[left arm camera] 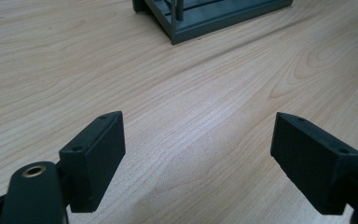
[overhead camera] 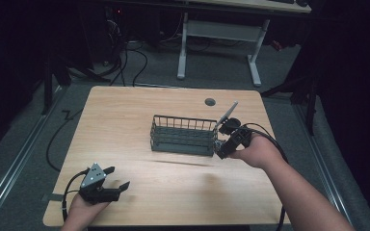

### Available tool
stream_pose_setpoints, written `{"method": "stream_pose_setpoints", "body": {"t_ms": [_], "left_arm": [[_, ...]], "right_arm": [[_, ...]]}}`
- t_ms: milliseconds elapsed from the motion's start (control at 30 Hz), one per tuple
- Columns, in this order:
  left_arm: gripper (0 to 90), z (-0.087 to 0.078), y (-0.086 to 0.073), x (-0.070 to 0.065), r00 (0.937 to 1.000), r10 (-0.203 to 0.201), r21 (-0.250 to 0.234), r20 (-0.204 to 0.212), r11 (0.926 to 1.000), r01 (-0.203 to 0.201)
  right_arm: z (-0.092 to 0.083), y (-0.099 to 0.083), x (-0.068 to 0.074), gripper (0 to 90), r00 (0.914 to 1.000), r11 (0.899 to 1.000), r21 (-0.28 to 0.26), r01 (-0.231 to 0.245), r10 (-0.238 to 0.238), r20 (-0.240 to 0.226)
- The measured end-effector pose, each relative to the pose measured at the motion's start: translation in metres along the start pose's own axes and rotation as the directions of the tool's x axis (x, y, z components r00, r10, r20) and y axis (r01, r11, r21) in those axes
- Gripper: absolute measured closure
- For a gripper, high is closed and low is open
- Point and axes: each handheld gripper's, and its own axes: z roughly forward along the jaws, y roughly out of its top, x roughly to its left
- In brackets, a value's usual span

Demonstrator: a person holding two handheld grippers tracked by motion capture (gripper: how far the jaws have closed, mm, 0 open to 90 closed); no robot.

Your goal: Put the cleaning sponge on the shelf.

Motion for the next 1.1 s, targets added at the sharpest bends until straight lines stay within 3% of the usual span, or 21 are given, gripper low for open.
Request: {"method": "stream_pose_setpoints", "body": {"t_ms": [100, 533, 667, 1100], "left_arm": [[18.2, 0.0, 0.0, 0.0, 1.0, -0.003, -0.002, 0.001, 1.0, 0.003], [18.5, -0.001, 0.0, 0.0, 1.0, -0.005, -0.005, 0.001, 1.0, 0.005], [18.5, -0.001, 0.0, 0.0, 1.0, -0.006, -0.009, 0.005, 0.9999, 0.006], [18.5, -0.001, 0.0, 0.0, 1.0, -0.006, -0.01, 0.007, 0.9999, 0.006]], "right_arm": [[-0.004, 0.006, -0.003, 42.7, 0.9998, 1.0, 0.002, -0.018, 0.018, 0.0], [-0.012, 0.041, -0.002, 42.6, 0.9999, 1.0, -0.006, 0.009, -0.009, 0.011], [-0.01, 0.053, -0.002, 42.6, 0.9996, 1.0, -0.002, 0.027, -0.027, 0.013], [0.0, 0.079, -0.009, 42.4, 0.9996, 1.0, -0.003, 0.012, -0.011, 0.026]]}}
